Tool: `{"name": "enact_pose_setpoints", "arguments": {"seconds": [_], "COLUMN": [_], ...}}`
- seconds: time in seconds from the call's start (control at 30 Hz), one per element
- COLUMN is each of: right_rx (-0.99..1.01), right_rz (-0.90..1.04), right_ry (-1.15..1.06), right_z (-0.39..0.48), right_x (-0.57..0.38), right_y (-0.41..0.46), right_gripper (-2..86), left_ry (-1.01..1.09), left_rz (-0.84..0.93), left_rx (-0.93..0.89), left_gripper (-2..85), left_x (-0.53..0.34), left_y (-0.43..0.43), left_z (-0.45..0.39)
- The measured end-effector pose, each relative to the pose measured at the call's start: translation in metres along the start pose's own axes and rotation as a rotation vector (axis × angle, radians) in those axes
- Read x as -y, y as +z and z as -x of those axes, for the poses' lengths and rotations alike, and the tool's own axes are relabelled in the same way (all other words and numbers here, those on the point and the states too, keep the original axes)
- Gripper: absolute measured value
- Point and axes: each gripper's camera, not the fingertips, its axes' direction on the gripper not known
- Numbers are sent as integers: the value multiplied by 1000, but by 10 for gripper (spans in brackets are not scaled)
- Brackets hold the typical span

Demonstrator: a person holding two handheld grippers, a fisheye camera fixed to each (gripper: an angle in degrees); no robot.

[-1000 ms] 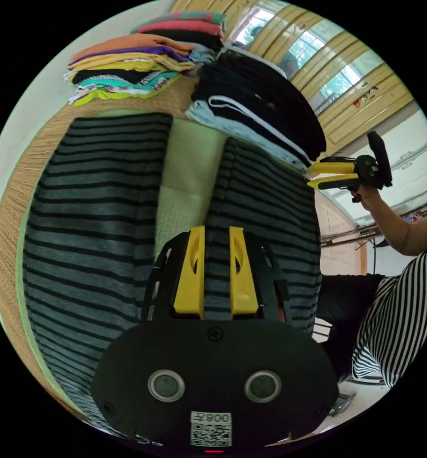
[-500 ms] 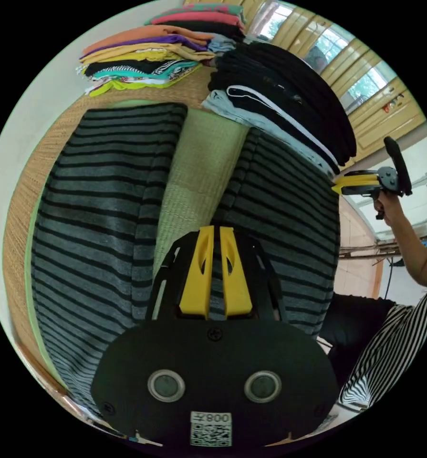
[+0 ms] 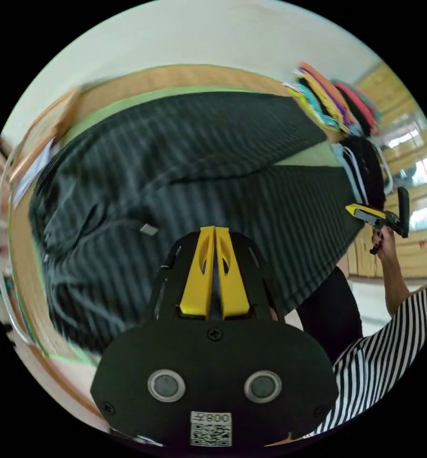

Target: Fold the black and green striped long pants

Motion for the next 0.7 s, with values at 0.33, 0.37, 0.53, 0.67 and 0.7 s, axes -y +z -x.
{"name": "enact_pose_setpoints", "arguments": {"seconds": [0.33, 0.37, 0.53, 0.67, 0.7], "right_rx": [-137, -166, -106, 66, 68], "right_rz": [171, 169, 253, 193, 186], "right_ry": [-529, -542, -536, -480, -484], "right_z": [191, 199, 212, 217, 220], "right_x": [54, 55, 88, 139, 147], "right_y": [116, 118, 122, 107, 107], "right_gripper": [2, 2, 2, 2, 2], "left_ry": [-400, -391, -318, -279, -269], "left_rz": [-41, -49, -275, -352, -355], "left_rx": [17, -18, -110, -83, -73], "left_gripper": [2, 2, 9, 32, 37], "left_x": [-145, -150, -164, -157, -155], "left_y": [-84, -97, -167, -218, -224], "left_z": [53, 52, 65, 99, 104]}}
